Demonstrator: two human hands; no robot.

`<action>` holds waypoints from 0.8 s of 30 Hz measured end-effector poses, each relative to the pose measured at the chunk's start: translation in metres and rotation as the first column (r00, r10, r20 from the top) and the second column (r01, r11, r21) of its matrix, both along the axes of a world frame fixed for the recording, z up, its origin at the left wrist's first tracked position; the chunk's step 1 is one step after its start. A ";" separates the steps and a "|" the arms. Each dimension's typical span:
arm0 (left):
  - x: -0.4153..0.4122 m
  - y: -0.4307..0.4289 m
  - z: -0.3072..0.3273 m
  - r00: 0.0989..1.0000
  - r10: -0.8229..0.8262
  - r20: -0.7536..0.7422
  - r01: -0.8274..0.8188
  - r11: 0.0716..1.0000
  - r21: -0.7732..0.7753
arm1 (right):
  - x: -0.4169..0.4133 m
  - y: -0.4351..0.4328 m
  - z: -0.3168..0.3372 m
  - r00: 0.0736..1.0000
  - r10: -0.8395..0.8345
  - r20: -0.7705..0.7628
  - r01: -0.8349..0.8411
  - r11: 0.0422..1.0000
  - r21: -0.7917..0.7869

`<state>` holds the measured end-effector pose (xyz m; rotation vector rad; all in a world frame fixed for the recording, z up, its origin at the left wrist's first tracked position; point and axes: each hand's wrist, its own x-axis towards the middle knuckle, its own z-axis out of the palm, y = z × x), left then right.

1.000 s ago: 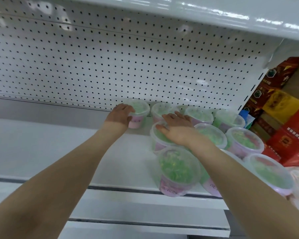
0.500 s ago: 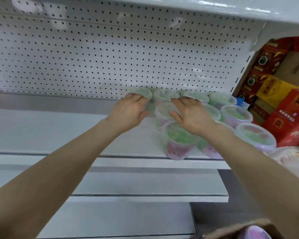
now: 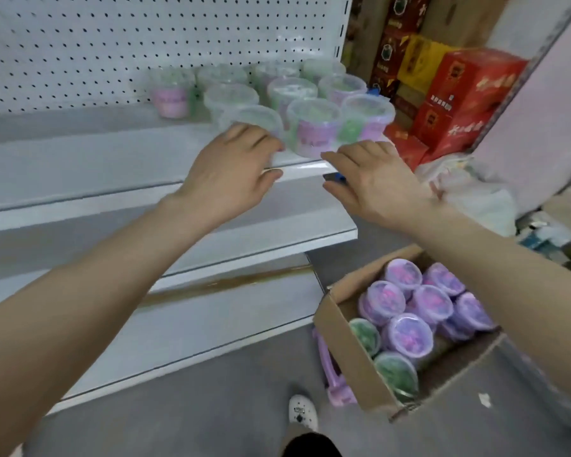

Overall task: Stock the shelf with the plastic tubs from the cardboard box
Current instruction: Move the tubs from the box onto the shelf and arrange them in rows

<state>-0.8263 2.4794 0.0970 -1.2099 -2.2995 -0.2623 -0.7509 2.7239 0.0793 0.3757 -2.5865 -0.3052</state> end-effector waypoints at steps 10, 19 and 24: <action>0.078 0.129 -0.120 0.936 -0.133 0.327 0.115 0.991 0.073 | 0.127 0.116 -0.133 0.955 -0.185 0.231 0.209 0.974 -0.088; 0.135 0.222 -0.298 0.752 -0.017 0.659 0.143 0.980 -0.138 | 0.175 0.200 -0.291 0.767 -0.131 0.628 0.245 0.965 -0.097; 0.147 0.233 -0.364 0.665 0.131 0.735 0.088 0.964 -0.251 | 0.159 0.201 -0.359 0.668 -0.027 0.744 0.164 0.980 -0.111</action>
